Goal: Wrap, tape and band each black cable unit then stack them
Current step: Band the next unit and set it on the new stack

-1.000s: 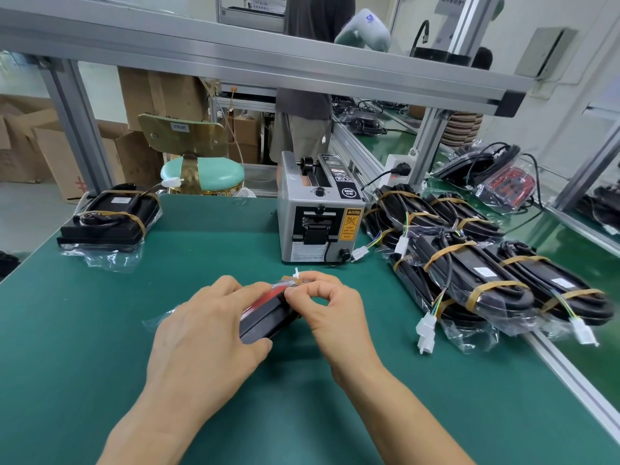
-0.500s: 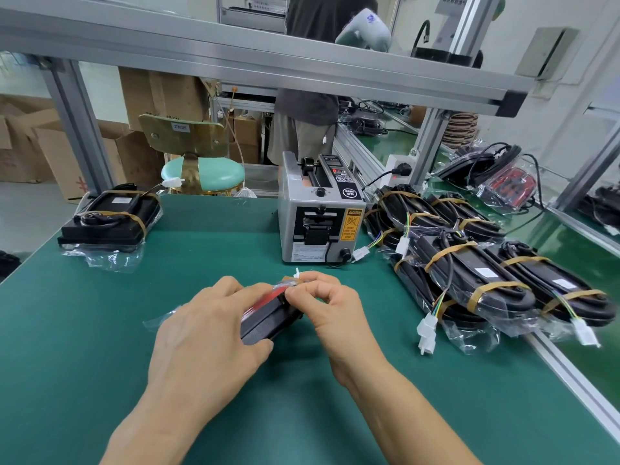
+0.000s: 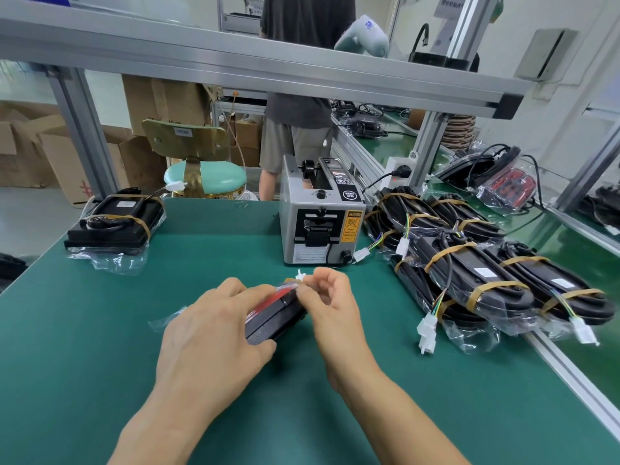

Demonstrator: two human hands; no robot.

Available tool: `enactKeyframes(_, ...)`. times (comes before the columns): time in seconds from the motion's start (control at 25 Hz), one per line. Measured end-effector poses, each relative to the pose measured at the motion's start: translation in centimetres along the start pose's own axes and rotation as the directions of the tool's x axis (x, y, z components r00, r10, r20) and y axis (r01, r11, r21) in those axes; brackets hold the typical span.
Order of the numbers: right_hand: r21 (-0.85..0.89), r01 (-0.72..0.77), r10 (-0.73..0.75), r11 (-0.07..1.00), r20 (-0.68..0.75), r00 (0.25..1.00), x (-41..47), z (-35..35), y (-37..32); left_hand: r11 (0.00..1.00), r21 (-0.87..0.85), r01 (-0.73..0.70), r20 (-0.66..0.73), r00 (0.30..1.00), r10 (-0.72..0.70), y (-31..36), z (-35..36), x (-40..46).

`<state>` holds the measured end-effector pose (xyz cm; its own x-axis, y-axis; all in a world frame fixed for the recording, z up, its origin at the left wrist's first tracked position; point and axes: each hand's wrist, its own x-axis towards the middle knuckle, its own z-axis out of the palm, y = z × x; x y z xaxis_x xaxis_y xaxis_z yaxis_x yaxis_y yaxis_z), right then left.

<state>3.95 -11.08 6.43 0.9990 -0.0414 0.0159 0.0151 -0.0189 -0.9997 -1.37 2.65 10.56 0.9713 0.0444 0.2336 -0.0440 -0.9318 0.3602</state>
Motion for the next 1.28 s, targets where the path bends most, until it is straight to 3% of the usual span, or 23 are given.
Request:
enactKeyframes(0.2, 0.02, -0.025, 0.025, 0.999, 0.032, 0.999, 0.4, 0.0, 0.3, 1.0, -0.009, -0.023, -0.037, 0.999, 0.022, -0.3, 0.2, 0.0)
enactKeyframes(0.36, -0.068, 0.053, -0.041, 0.996, 0.169, 0.985, 0.3, -0.8, 0.9, 0.995, -0.084, -0.051, -0.055, 0.997, 0.046, -0.9, 0.0, 0.5)
enactKeyframes(0.48, -0.045, 0.038, -0.032, 0.998, 0.134, 0.991, 1.2, -2.0, 0.6, 0.974, -0.198, -0.11, -0.039, 0.994, 0.104, -1.9, -0.5, 0.7)
enactKeyframes(0.56, 0.001, 0.046, -0.045, 0.999, 0.177, 0.983, 1.6, -2.9, 0.2, 0.918, -0.374, -0.135, -0.058, 0.991, 0.122, -3.0, -1.1, 0.5)
enactKeyframes(0.72, 0.032, 0.111, -0.115, 0.993, 0.291, 0.95, 1.0, -5.2, -1.0, 0.601, -0.786, -0.142, -0.087, 0.989, 0.119, -5.9, -1.8, 0.0)
enactKeyframes(0.84, 0.014, 0.196, -0.189, 0.981, 0.325, 0.926, 0.2, -6.7, -2.4, 0.366, -0.924, -0.113, -0.077, 0.991, 0.111, -6.7, -0.6, -0.3)
enactKeyframes(0.96, 0.186, 0.194, -0.252, 0.963, 0.37, 0.894, -0.8, -7.5, -4.1, 0.152, -0.988, -0.04, -0.028, 0.996, 0.079, -6.3, 1.2, -0.7)
enactKeyframes(1.08, 0.247, 0.215, -0.303, 0.945, 0.41, 0.86, -1.9, -8.1, -5.4, -0.053, -0.998, 0.032, 0.027, 0.996, 0.083, -5.7, 3.0, -1.1)
enactKeyframes(1.28, 0.325, 0.217, -0.35, 0.92, 0.436, 0.829, -4.0, -8.3, -6.4, -0.276, -0.961, 0.031, -0.004, 0.992, 0.124, -3.9, 3.9, -1.6)
